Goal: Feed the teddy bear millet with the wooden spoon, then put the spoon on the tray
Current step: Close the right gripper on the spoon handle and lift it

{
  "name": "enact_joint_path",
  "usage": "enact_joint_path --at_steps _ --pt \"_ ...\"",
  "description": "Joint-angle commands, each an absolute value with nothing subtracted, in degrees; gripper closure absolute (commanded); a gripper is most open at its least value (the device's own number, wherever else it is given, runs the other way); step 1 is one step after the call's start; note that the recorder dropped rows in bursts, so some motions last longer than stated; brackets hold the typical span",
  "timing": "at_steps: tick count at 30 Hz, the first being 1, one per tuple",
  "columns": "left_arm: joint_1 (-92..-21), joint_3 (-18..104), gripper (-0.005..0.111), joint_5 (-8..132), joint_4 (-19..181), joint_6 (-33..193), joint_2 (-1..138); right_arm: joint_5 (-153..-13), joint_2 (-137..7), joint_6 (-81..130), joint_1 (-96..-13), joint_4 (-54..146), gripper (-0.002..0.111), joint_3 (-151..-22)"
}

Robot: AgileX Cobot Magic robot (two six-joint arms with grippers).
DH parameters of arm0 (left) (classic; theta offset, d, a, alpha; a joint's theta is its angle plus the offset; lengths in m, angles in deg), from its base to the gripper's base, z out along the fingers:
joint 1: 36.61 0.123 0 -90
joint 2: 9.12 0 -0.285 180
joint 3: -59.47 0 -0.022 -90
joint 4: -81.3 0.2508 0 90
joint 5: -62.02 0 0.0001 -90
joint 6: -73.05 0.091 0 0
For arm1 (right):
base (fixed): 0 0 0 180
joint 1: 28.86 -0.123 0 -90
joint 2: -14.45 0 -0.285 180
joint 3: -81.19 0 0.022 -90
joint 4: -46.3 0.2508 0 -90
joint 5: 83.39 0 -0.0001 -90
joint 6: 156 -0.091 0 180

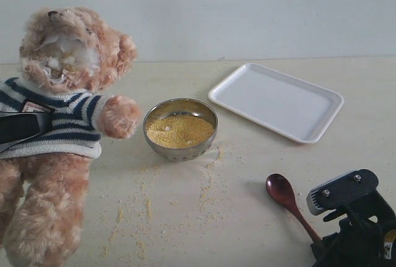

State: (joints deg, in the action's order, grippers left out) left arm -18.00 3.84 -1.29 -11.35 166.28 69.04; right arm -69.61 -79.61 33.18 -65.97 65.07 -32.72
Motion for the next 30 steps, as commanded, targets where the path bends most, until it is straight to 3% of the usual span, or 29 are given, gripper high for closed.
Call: enact_joint_path --at_steps 1,20,25,30 --pt "-18.0 3.6 0.102 -2.2 -12.9 167.2 68.8 -73.4 -79.2 34.8 -66.0 65.2 0.108 -32.6" --pt "-17.9 3.6 0.102 8.3 -14.2 164.4 68.8 -80.0 -64.0 36.3 -66.0 65.3 0.108 -34.1" --pt "-17.9 3.6 0.102 18.3 -13.2 157.3 68.8 -93.8 -60.2 39.8 -66.0 63.8 0.108 -45.0" --pt "-17.9 3.6 0.102 19.8 -13.8 156.8 68.8 -106.6 -63.2 42.3 -66.0 55.0 0.108 -61.8"
